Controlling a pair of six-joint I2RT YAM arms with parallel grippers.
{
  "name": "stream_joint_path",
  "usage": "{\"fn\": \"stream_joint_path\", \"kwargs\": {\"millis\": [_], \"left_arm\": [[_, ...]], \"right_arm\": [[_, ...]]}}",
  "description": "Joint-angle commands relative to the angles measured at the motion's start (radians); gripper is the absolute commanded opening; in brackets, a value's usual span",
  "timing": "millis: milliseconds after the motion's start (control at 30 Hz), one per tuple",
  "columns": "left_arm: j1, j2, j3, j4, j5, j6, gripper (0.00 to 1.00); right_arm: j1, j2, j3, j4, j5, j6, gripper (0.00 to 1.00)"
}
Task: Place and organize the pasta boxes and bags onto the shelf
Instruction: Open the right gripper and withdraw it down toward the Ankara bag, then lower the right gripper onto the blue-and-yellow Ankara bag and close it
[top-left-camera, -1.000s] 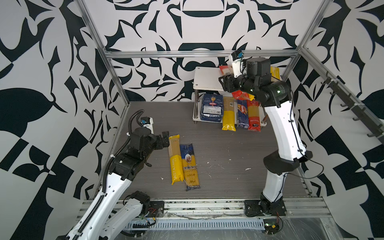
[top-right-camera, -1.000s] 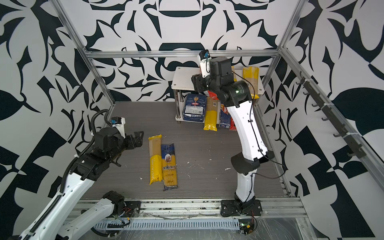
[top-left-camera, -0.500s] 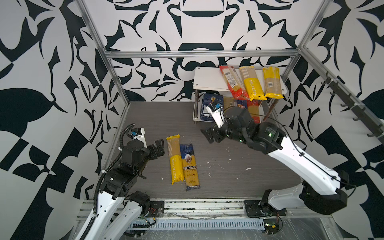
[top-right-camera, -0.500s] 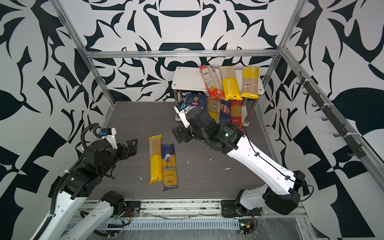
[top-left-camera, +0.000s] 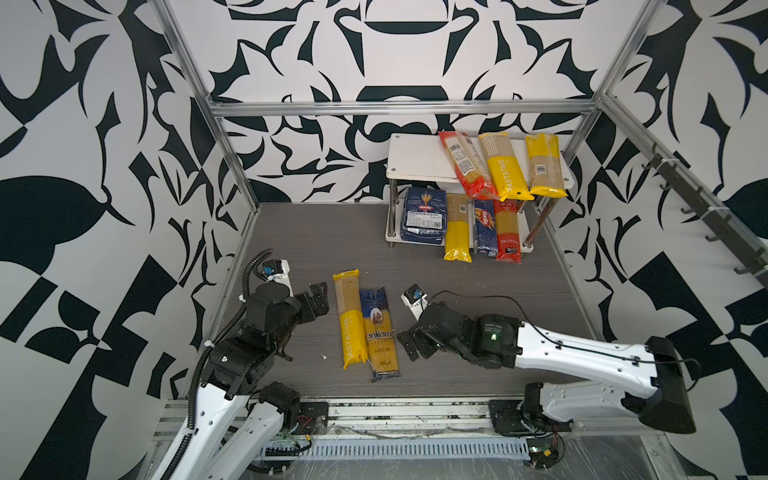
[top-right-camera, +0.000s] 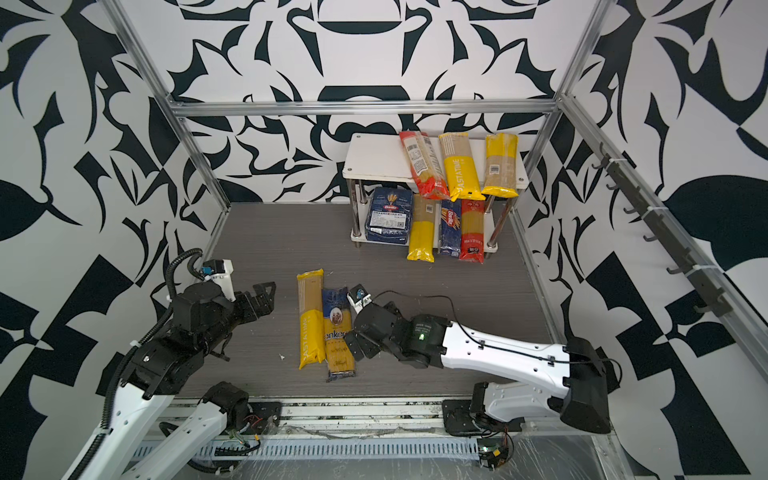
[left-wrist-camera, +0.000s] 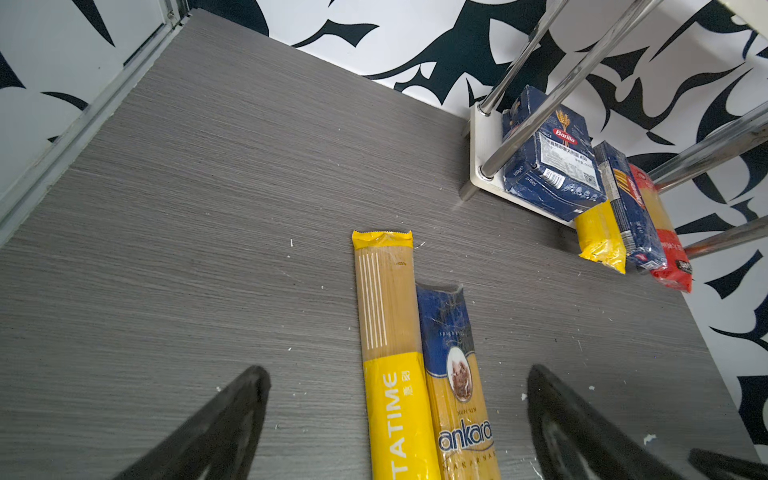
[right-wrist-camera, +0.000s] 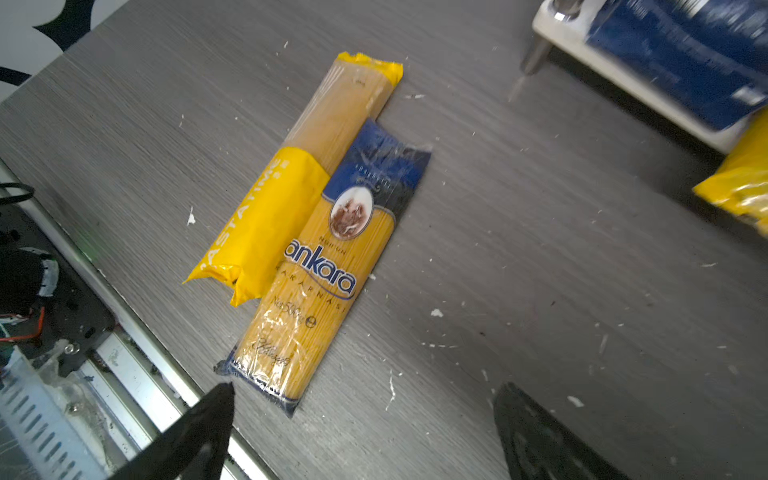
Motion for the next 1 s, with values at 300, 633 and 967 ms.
{"fn": "stream_joint_path", "kwargs": {"millis": [300, 633, 967], "left_arm": [[0.005, 0.001, -0.047, -0.034, -0.014, -0.025, 0.99], [0.005, 0.009, -0.053, -0.030, -0.015, -0.025, 0.99], [0.005, 0.022, -0.056, -0.020, -0.006, -0.025, 0.99]], "right_arm": [[0.058, 0.175, -0.111, 0.294, -0.053, 0.162, 1.00], [0.085, 0.364, -0.084, 0.393, -0.131, 0.226, 1.00], [0.106, 0.491, 0.008, 0.321, -0.115, 0.192, 1.00]]}}
